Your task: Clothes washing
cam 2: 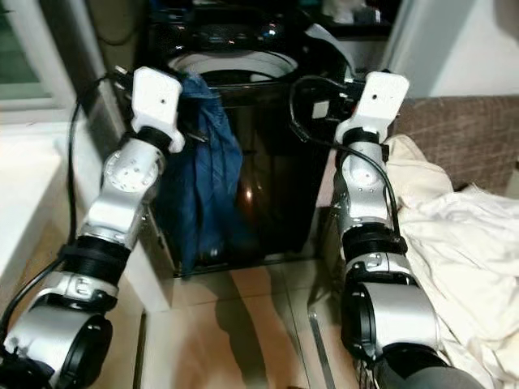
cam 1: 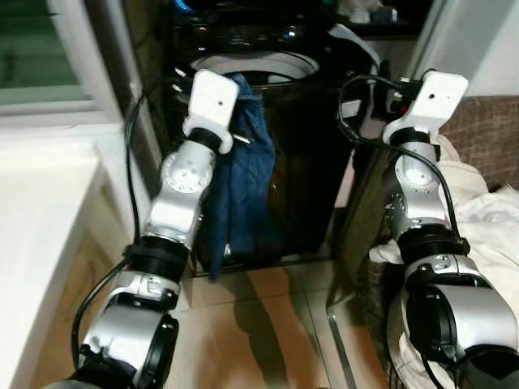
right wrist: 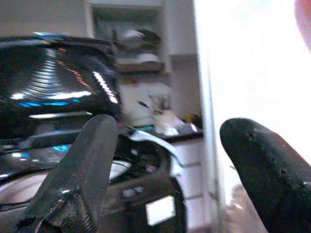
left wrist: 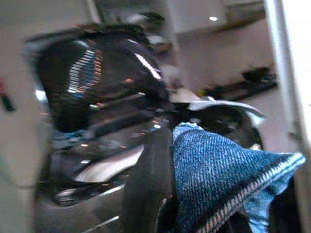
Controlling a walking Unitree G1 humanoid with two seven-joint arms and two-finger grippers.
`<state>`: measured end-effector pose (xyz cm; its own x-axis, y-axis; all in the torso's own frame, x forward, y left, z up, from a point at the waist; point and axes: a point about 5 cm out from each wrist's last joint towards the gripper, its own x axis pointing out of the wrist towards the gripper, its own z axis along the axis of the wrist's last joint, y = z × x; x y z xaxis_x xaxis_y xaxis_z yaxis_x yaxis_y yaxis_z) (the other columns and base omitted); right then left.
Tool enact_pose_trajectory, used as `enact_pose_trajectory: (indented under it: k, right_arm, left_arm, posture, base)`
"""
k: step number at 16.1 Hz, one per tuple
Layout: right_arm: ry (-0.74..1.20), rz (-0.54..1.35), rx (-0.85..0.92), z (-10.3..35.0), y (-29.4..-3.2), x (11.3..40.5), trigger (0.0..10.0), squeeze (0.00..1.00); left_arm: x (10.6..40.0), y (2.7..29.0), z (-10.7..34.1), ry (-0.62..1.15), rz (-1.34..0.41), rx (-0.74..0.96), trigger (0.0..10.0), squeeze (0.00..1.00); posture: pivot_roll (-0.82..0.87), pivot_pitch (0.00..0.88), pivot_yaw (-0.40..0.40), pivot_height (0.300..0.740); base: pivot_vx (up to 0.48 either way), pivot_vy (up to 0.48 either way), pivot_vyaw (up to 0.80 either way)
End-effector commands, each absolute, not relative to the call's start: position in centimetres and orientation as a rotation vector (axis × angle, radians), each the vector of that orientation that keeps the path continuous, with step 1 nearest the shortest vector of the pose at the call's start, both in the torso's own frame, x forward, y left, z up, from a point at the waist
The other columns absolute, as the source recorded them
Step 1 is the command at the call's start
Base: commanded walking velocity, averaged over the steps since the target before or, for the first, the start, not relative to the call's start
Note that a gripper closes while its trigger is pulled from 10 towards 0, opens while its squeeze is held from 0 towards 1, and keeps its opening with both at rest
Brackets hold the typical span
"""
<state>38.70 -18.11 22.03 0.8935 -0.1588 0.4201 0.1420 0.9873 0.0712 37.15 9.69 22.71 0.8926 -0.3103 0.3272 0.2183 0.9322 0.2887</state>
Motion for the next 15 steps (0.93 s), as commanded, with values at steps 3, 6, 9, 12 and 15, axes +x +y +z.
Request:
enact_pose_trajectory:
  k: [3,6,9,12,15]
  right_arm:
    - [-0.444,-0.148,0.052,22.5,-17.9,38.8,10.0,0.00]
    - [-0.466,-0.131,0.047,23.1,-17.6,38.9,10.0,0.00]
    - [-0.471,-0.096,0.033,23.5,-17.0,39.0,10.0,0.00]
    - [-0.471,-0.072,0.030,23.6,-16.5,39.1,10.0,0.00]
    - [-0.466,-0.057,0.029,23.7,-16.3,39.2,10.0,0.00]
  left_arm:
    - [36.9,9.3,24.8,-0.458,-0.283,0.251,0.0,0.00]
    - [36.6,9.3,25.8,-0.502,-0.259,0.233,0.0,0.00]
    - [36.5,9.5,26.6,-0.537,-0.215,0.213,0.0,0.00]
    - [36.4,9.7,27.1,-0.554,-0.190,0.202,0.0,0.00]
    - [36.2,9.8,27.6,-0.566,-0.180,0.209,0.0,0.00]
  posture:
    - [-0.06,0.000,0.003,0.740]
    - [-0.06,0.000,0.002,0.740]
    - [-0.06,0.000,0.002,0.740]
    - [-0.06,0.000,0.000,0.740]
    - [-0.06,0.000,-0.003,0.740]
  base:
    - [0.480,0.000,0.00]
    - [0.480,0.000,0.00]
    - [0.480,0.000,0.00]
    - [0.470,0.000,0.00]
    - [0.465,0.000,0.00]
